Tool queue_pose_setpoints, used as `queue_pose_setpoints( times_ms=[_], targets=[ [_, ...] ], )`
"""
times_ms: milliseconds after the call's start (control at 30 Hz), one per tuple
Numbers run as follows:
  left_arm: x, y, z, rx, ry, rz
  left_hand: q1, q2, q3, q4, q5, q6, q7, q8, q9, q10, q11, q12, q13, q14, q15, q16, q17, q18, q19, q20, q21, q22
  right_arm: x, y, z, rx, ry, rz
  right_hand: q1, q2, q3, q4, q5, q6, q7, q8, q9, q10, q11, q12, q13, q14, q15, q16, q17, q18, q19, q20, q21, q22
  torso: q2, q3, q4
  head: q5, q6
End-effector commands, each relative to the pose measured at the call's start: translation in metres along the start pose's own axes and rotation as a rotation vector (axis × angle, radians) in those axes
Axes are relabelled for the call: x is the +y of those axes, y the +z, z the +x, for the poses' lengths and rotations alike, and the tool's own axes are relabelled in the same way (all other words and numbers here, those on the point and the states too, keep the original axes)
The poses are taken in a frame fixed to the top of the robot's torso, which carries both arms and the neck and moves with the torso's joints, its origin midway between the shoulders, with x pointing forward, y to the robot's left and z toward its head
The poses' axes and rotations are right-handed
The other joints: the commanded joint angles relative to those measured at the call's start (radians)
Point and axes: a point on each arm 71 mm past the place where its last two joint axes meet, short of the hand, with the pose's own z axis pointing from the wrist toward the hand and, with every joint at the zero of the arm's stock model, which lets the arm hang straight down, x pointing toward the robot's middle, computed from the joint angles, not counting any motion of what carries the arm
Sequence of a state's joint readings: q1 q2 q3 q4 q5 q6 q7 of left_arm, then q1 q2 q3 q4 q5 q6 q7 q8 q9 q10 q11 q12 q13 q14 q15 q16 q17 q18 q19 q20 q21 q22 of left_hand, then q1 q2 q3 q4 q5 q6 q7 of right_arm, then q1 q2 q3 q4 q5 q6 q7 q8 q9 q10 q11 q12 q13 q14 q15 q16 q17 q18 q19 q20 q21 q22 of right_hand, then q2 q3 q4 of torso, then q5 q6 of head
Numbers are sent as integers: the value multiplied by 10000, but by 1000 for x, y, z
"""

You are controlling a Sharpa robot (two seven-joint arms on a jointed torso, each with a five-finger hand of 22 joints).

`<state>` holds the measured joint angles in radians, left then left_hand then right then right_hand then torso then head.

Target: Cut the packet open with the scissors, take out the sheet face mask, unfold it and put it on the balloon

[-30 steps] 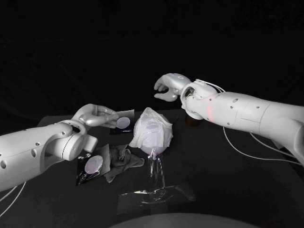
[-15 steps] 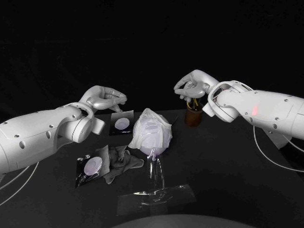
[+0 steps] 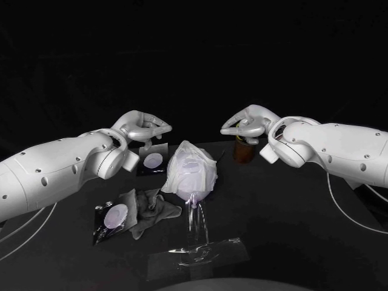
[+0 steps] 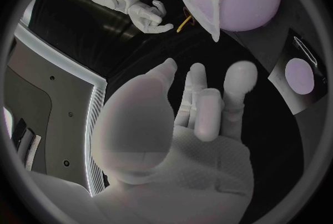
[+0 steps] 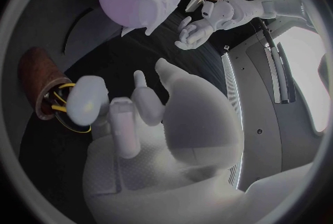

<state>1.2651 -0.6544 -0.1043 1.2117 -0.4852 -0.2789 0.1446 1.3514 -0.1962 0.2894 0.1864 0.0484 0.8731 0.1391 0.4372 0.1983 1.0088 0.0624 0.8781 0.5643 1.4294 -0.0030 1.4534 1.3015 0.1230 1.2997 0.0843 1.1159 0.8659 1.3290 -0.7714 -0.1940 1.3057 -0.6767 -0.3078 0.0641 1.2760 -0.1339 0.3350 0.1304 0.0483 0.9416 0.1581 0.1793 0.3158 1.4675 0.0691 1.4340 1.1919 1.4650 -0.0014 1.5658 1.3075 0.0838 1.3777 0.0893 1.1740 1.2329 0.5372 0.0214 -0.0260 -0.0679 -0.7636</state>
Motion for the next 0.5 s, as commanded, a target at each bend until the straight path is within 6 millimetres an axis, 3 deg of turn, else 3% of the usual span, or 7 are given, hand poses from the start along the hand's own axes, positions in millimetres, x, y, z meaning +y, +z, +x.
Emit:
queue_pose_setpoints(
  times_ms=[33, 500],
  targets=[
    [-2, 1, 3, 428, 348, -157, 163, -14, -141, 282, 8, -109, 21, 141, 28, -443, 6, 610, 427, 24, 59, 98, 482, -48, -210, 65, 501, 493, -3, 0, 7, 142, 547, 518, 37, 107, -77, -12, 46, -141, 30, -33, -28, 1033, 78, 1368, 3789, 1058, 83, 50, 2633, -88, 103, 56, 421, 429, 150, 27, -19, -18, 63],
    [-14, -7, 2, 344, 486, 76, 411, -31, -415, 613, 3, -239, 47, 339, 52, -663, 71, 1062, 629, 13, 102, 116, 479, -23, -550, 143, 902, 828, 8, 1, 32, 565, 753, 408, 85, 242, -215, 4, 51, -215, 79, 32, -70, 1033, 136, 1368, 3789, 1058, 147, 50, 2633, -219, 456, 236, 1442, 1341, 648, 55, -29, -102, 318]
  ],
)
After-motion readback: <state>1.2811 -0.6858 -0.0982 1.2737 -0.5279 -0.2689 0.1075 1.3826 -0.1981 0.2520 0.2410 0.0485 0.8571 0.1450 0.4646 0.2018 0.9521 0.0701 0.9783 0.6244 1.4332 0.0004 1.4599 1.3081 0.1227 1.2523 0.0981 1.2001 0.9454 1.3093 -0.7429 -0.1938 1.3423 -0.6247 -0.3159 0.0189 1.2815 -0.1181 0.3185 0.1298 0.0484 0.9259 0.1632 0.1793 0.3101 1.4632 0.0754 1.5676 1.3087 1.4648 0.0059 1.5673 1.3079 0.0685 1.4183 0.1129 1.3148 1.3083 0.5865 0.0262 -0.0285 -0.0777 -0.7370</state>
